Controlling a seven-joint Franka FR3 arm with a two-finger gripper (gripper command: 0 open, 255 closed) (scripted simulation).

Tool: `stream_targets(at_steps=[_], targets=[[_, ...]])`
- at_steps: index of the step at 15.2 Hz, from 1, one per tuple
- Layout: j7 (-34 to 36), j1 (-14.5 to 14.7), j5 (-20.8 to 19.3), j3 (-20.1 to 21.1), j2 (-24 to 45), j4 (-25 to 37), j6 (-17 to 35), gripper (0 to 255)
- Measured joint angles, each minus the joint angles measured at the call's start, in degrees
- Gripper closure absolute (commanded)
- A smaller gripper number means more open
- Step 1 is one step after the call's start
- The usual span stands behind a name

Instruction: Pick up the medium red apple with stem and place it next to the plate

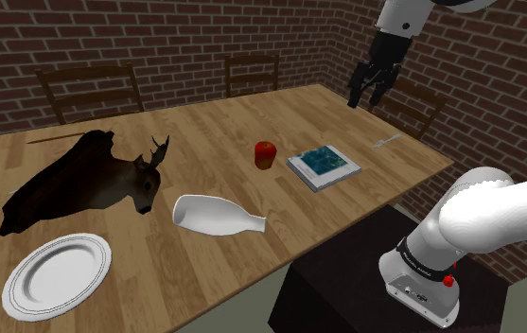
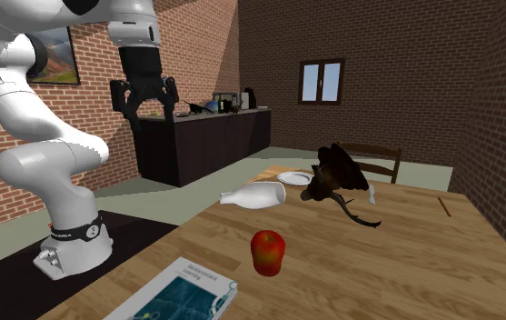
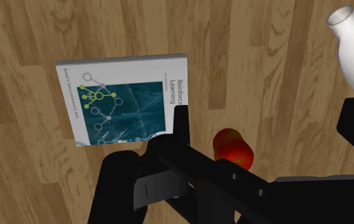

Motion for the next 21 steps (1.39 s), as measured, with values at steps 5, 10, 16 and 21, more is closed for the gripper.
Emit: stream_targets(at_steps=[5,10,16,21], targets=[[0.7,0.2,0.2,1.2,2.9,-2.6,6.7,0],[1.8,0.4,0.3,3.0,8.2,-6.8,18.0,0],[3.9,0.6,-0.1,5.4,18.2,-8.5,32.4,0],[6.4,0.4,-1.6,7.3,28.0,-7.4,43.0,0]])
